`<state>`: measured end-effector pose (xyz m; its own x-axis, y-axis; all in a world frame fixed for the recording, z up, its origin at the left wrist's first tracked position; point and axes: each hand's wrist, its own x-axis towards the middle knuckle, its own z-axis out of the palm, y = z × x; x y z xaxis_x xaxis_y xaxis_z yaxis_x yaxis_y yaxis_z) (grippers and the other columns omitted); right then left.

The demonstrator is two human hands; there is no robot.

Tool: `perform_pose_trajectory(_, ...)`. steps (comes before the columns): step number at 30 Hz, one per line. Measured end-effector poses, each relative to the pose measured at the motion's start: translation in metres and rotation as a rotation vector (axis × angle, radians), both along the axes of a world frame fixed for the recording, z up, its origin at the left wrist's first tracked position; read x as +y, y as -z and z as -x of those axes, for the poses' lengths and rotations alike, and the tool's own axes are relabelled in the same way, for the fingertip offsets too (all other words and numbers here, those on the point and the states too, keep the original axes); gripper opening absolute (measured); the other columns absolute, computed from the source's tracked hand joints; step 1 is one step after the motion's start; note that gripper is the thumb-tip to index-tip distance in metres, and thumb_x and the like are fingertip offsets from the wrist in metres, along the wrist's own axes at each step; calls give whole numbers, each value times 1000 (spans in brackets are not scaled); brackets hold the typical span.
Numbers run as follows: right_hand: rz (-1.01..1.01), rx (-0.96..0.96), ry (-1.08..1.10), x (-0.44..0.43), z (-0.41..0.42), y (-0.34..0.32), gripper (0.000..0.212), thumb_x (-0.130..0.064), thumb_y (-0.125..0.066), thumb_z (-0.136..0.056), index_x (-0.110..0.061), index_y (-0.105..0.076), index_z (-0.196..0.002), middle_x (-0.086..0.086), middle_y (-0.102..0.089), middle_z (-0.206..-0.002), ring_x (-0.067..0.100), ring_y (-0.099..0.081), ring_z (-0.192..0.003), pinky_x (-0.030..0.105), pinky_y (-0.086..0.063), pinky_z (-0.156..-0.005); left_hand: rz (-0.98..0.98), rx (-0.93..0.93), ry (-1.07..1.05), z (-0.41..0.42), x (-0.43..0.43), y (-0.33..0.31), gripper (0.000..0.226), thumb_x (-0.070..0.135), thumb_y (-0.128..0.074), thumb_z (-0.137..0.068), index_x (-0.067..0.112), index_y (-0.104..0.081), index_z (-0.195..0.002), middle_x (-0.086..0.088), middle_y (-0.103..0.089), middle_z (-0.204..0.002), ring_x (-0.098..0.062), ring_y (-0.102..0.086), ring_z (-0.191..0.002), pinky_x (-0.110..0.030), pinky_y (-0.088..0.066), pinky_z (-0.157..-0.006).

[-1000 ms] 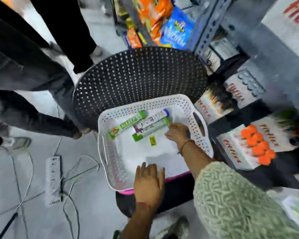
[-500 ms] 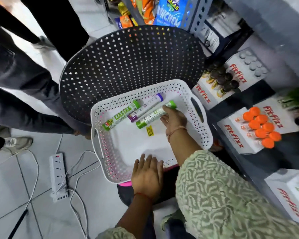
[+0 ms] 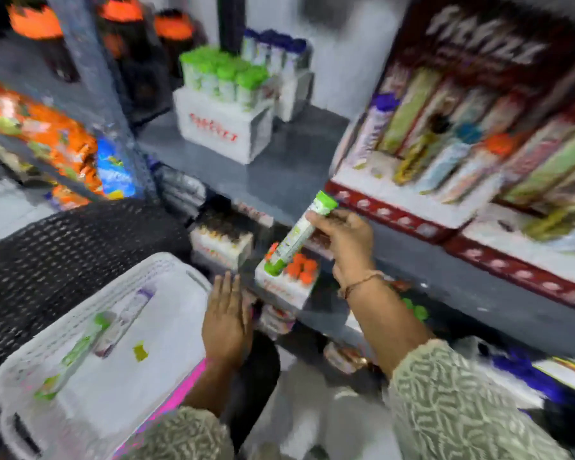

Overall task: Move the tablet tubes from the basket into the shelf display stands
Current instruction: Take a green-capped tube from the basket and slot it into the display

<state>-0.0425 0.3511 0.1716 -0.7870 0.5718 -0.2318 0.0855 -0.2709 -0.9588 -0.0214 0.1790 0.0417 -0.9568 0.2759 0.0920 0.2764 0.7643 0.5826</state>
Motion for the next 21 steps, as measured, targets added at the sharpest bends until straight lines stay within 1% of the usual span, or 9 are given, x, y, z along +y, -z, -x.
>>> perform_pose_trajectory(2,-59,69,115,37,-20,-29,20,5,-71,-71,-11,-57,-71,3,-61,-62,14,-54,-57,28,-49,-57,-58,119,141,14,53,-31,59,33,-18,-95,-11,-46,-123,-32,-49,-129,-49,-42,-121,-44,-22,-104)
perform_pose_trajectory(4,-113,142,228,75,-42,-57,27,4,-74,-68,-14,-54,-68,-1,-61,-57,8,-56,-48,20,-50,-46,-96,226,271,17,106,-58,60,34,-16,-97,-10,-48,-122,-31,-52,-127,-50,-44,-119,-42,-21,-104)
perform_pose_trajectory(6,-198,162,301,108,-62,-80,28,1,-76,-67,-14,-53,-67,2,-60,-62,4,-57,-44,16,-46,-40,-118,271,386,10,148,-76,66,38,-9,-98,-9,-49,-122,-30,-54,-126,-50,-44,-118,-45,-29,-105)
perform_pose_trajectory(8,-286,147,366,139,-79,-100,29,0,-76,-66,-17,-52,-68,6,-59,-68,7,-58,-48,18,-47,-41,-106,285,477,0,181,-84,74,43,-3,-96,-7,-50,-122,-28,-54,-126,-49,-46,-118,-58,-35,-99)
perform_pose_trajectory(10,-356,104,399,168,-91,-117,33,2,-71,-68,-23,-49,-72,9,-59,-80,17,-60,-62,29,-54,-52,-56,291,539,-7,202,-85,77,44,-1,-96,-8,-53,-119,-28,-57,-123,-48,-49,-116,-65,-36,-93)
perform_pose_trajectory(13,-523,-17,354,203,-99,-143,29,0,-61,-71,-26,-49,-70,3,-56,-78,23,-58,-72,35,-54,-56,12,295,546,-12,215,-78,70,41,-9,-96,-7,-57,-115,-25,-61,-118,-47,-51,-114,-64,-37,-93)
perform_pose_trajectory(16,-796,-185,240,230,-102,-168,25,0,-61,-68,-23,-55,-60,3,-57,-68,18,-56,-66,29,-49,-51,13,333,517,-10,217,-70,64,39,-17,-94,-6,-57,-115,-25,-61,-119,-47,-50,-115,-44,-29,-104)
perform_pose_trajectory(19,-956,-290,69,253,-105,-182,11,-4,-67,-70,-8,-71,-80,2,-62,-71,12,-54,-69,26,-48,-63,2,349,502,-10,220,-70,74,43,-6,-97,-7,-57,-115,-26,-61,-118,-49,-50,-114,-40,-17,-102)
perform_pose_trajectory(21,-1122,-386,31,265,-104,-183,22,-10,-74,-68,-10,-73,-90,4,-67,-88,12,-56,-81,25,-43,-75,15,342,503,-11,221,-72,80,45,1,-96,-7,-57,-114,-26,-61,-118,-48,-50,-115,-42,-19,-105)
